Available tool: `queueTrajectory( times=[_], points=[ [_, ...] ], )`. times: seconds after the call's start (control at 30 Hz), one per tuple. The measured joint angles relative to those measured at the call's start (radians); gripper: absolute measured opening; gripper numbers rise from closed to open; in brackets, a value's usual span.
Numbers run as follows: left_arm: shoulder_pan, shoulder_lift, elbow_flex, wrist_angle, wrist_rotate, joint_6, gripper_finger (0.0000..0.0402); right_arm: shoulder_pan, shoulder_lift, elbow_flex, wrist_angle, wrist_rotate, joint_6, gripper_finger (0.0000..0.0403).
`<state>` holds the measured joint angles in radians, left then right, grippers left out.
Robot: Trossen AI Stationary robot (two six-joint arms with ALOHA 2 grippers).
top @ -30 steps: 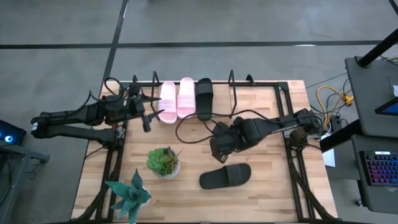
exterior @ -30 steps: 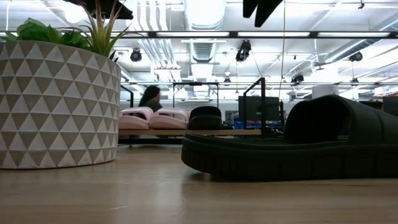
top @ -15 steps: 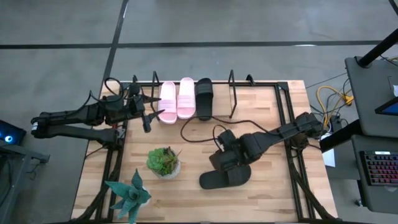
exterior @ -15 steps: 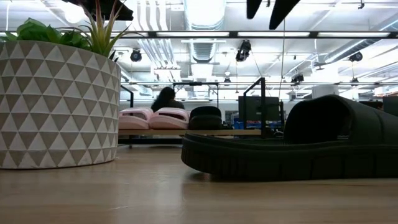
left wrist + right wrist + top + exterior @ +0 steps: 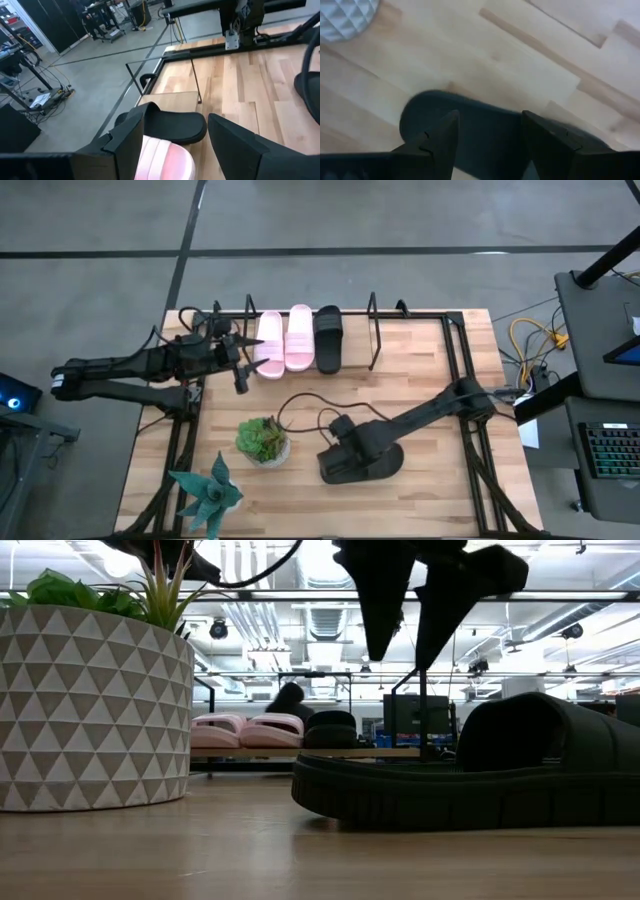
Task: Pick and place slides into the shelf
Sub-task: Put the bottom black slide on the shelf
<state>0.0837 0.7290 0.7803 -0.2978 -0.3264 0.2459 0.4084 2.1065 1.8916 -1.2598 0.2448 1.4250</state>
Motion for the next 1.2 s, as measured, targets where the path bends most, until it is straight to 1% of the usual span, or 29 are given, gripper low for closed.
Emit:
queueTrajectory(
  times=[0.1, 0.23, 0.4, 0.47, 0.6, 0.87, 1.0, 1.2],
  points=[
    [0.0, 0.015, 0.0, 0.0, 0.0, 0.001, 0.0206, 0.0, 0.061, 0.101, -0.111, -0.029, 0.005, 0.0205],
    [0.0, 0.035, 0.0, 0.0, 0.0, 0.003, 0.0206, 0.004, 0.145, 0.265, -0.318, -0.045, 0.057, 0.0205],
    [0.0, 0.056, 0.0, -0.001, 0.0, 0.003, 0.0206, 0.012, 0.228, 0.379, -0.31, -0.093, 0.04, 0.0205],
    [0.0, 0.056, 0.0, -0.008, 0.0, 0.003, 0.0206, 0.016, 0.251, 0.387, -0.308, -0.138, 0.006, 0.0205],
    [0.0, 0.058, -0.001, -0.009, -0.001, 0.003, 0.0206, 0.018, 0.283, 0.381, -0.31, -0.202, -0.008, 0.0205],
    [0.0, 0.057, 0.0, -0.003, -0.001, 0.003, 0.0206, 0.019, 0.275, 0.35, -0.31, -0.219, -0.018, 0.0178],
    [0.0, 0.06, 0.0, 0.0, -0.001, 0.003, 0.0206, 0.019, 0.262, 0.362, -0.309, -0.227, -0.074, 0.0167],
    [0.0, 0.065, 0.0, -0.006, -0.001, 0.003, 0.0206, 0.017, 0.229, 0.362, -0.313, -0.224, -0.144, 0.0164]
  ],
)
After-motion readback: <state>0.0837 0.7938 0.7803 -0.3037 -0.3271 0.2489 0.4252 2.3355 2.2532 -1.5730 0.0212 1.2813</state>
